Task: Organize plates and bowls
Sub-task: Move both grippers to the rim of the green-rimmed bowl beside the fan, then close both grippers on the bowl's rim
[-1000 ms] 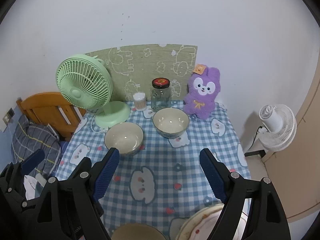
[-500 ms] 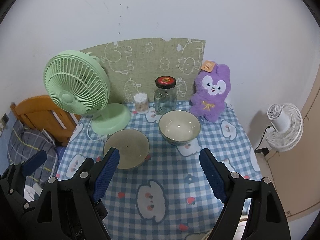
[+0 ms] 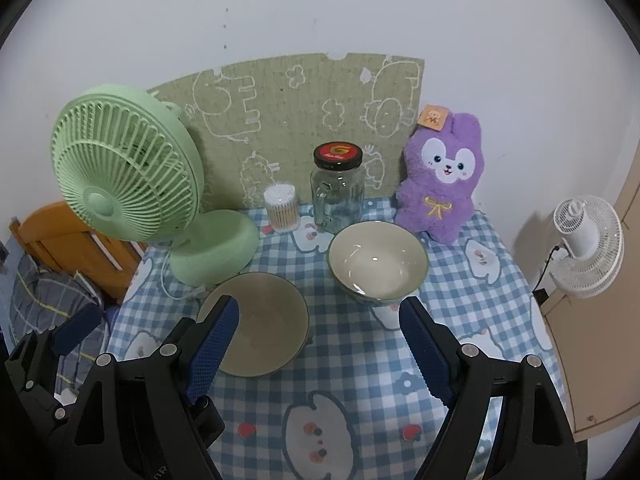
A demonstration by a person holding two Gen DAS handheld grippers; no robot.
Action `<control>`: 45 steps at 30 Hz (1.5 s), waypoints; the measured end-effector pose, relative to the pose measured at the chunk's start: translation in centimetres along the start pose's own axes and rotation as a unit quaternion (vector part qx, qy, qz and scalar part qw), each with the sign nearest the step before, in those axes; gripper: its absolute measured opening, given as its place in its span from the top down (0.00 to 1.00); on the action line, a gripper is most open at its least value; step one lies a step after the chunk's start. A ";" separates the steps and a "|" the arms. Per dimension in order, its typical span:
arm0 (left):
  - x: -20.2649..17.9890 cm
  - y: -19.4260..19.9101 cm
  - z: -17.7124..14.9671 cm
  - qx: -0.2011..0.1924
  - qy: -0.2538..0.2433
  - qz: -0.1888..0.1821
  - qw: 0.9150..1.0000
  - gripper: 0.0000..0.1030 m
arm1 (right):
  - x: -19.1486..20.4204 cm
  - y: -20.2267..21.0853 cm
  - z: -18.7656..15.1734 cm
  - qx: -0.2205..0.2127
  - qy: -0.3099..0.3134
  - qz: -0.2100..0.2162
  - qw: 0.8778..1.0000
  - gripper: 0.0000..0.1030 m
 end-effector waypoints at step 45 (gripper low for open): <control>1.3 -14.4 -2.4 0.084 -0.020 -0.008 0.996 0.69 | 2.4 -14.6 -2.6 0.095 0.010 -0.018 0.995 0.64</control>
Point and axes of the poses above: each gripper's, at about its wrist camera, not at the fingertips, and y roughly against the way its jaws point, x to its left, z to its top, the point moved 3 cm from there along -y, roughly the way its jaws point, and after that the axes turned 3 degrees about -z, right-handed, at the moved point
